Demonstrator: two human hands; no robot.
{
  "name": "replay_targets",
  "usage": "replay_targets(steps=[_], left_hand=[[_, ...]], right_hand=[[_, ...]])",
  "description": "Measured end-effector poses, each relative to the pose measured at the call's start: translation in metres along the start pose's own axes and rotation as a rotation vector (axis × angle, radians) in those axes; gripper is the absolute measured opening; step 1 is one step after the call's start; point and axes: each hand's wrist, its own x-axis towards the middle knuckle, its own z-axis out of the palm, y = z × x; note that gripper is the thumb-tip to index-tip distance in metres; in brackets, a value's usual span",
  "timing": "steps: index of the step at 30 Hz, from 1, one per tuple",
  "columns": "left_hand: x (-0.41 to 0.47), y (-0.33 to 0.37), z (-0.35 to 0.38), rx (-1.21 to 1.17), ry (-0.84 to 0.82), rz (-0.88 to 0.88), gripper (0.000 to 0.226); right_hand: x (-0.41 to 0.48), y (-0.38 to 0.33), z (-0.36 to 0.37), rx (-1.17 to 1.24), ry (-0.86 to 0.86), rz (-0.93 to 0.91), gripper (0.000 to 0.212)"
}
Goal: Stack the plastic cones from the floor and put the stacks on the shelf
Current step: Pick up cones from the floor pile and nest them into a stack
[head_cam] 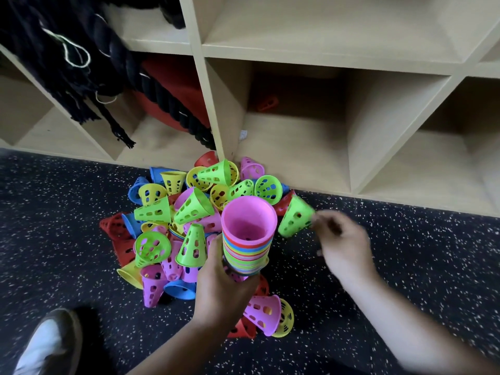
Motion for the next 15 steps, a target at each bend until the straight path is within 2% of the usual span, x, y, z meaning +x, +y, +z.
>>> replay_targets(steps=[2, 6, 10, 11, 13, 15], left_hand=[[0.002, -0.002, 0.003, 0.014, 0.009, 0.004, 0.061], [0.004, -0.003, 0.012, 0.020, 0.012, 0.002, 0.064], [0.005, 0.003, 0.018, 0.007, 0.015, 0.015, 0.062], [0.005, 0.005, 0.019, 0.013, 0.013, 0.028, 0.061], [0.005, 0.006, 0.019, 0.018, 0.013, 0.039, 0.059], [0.006, 0.005, 0.017, 0.009, 0.014, 0.034, 0.058]], right_hand=[[-0.012, -0.044, -0.024, 0.140, 0.043, -0.092, 0.009], [-0.038, -0.104, -0.051, 0.241, -0.036, -0.363, 0.009], [-0.045, -0.108, -0.042, 0.011, -0.213, -0.598, 0.015], [-0.044, -0.103, -0.040, 0.003, -0.245, -0.605, 0.019], [-0.040, -0.093, -0.038, 0.140, -0.226, -0.526, 0.022], [-0.024, -0.082, -0.034, 0.330, -0.094, -0.288, 0.014]])
